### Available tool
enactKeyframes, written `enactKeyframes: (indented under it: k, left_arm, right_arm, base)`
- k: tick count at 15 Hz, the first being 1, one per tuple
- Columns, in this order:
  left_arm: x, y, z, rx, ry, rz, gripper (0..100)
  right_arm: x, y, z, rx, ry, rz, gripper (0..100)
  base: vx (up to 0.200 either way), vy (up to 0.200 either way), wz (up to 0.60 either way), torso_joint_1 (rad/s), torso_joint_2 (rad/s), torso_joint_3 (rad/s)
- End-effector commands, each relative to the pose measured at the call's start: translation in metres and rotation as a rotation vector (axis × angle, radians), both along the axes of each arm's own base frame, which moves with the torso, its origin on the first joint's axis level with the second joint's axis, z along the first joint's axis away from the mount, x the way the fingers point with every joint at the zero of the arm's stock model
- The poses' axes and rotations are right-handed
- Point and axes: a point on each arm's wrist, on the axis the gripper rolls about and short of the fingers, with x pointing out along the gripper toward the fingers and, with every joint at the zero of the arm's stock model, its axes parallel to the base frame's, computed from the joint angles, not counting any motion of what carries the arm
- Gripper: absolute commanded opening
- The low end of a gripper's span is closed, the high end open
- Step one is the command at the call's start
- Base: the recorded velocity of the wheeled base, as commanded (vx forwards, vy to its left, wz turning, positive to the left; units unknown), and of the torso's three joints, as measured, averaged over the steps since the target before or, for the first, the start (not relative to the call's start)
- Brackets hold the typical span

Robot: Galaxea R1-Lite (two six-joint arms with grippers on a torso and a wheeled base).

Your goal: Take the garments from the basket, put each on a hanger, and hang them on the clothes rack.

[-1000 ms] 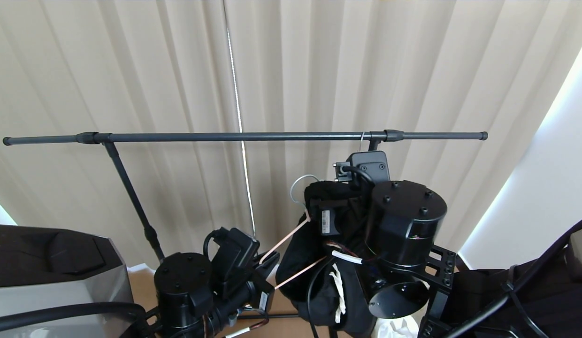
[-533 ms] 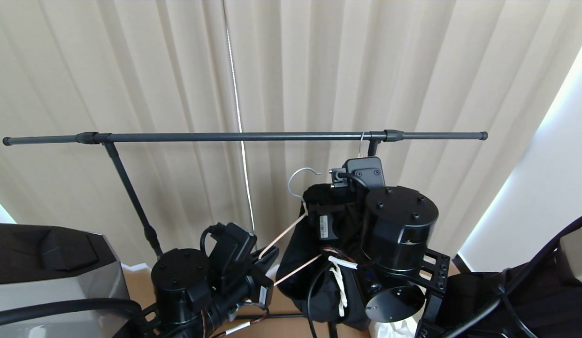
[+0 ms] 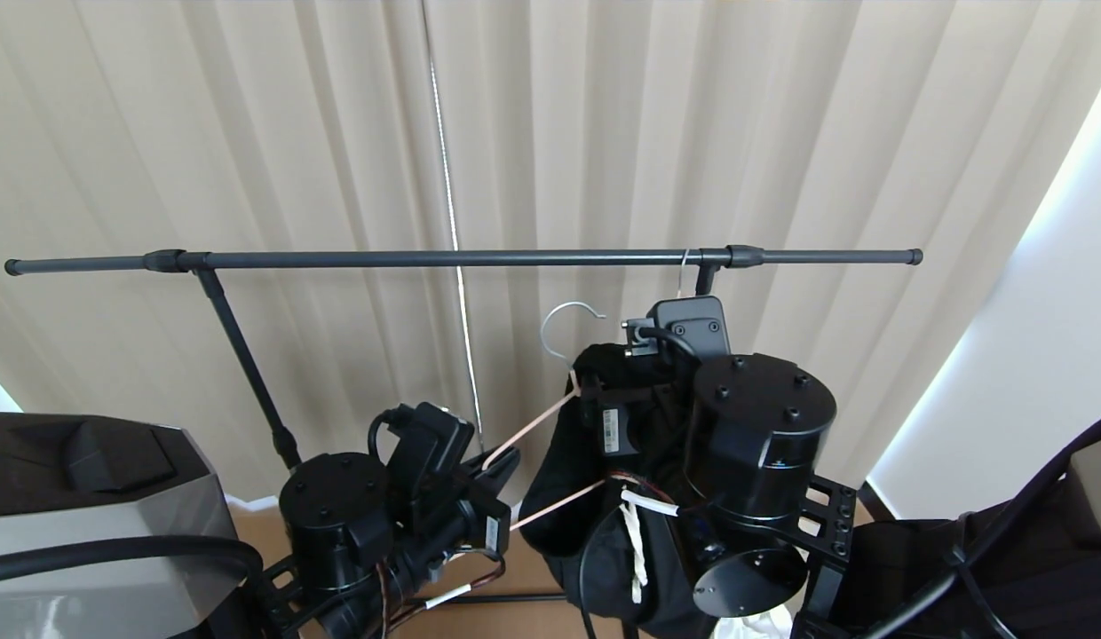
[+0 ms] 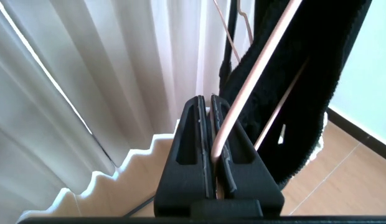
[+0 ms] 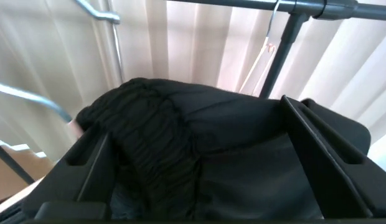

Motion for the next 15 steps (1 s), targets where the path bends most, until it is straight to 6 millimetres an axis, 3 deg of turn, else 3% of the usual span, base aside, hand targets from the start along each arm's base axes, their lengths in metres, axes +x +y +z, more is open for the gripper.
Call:
enactKeyframes:
  k: [1, 15]
  left_arm:
    - [0.005, 0.001, 0.000, -0.005, -0.006, 0.014, 0]
    - [0.012, 0.003, 0.002, -0.043, -0.004, 0.057, 0]
  right_arm:
    - [-0.002, 0.002, 0.001, 0.001, -0.001, 0.009, 100]
    - [-0.017, -0.005, 0.001, -0.017, -0.038, 0.045, 100]
  base:
    - [0.000, 0.000, 0.00, 0.000, 0.00, 0.000]
    - [0.000, 0.000, 0.00, 0.000, 0.00, 0.000]
